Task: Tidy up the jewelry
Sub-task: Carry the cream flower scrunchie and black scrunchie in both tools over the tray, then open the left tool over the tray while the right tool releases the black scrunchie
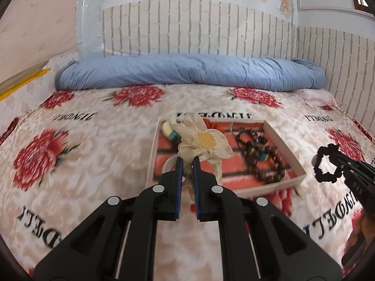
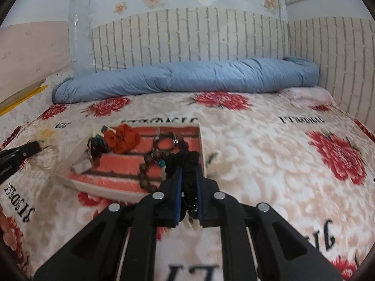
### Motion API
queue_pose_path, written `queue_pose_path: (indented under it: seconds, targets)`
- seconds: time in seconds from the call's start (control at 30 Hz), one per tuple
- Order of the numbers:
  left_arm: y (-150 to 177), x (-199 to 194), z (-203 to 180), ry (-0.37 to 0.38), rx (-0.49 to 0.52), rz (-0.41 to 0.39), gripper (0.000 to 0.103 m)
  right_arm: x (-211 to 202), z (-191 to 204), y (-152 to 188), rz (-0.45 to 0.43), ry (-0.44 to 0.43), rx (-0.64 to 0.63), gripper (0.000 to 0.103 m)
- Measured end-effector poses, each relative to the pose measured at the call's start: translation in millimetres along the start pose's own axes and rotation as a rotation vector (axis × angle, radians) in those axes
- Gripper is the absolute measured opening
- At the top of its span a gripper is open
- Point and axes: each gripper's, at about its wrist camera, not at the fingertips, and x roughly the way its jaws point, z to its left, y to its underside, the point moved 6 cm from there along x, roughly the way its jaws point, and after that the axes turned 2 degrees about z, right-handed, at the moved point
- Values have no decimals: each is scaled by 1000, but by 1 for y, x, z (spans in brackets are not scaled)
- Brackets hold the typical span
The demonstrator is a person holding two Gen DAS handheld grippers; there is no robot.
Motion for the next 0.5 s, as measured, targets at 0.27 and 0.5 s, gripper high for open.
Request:
queue_pose_path:
  seconds: [0.27, 0.5]
  targets:
    - [-1, 62, -9, 2, 24, 17, 7, 52, 19, -3, -6, -19, -13, 11]
    - [7, 103, 3, 24, -2, 75, 7, 88, 25, 6, 42, -13, -29, 11]
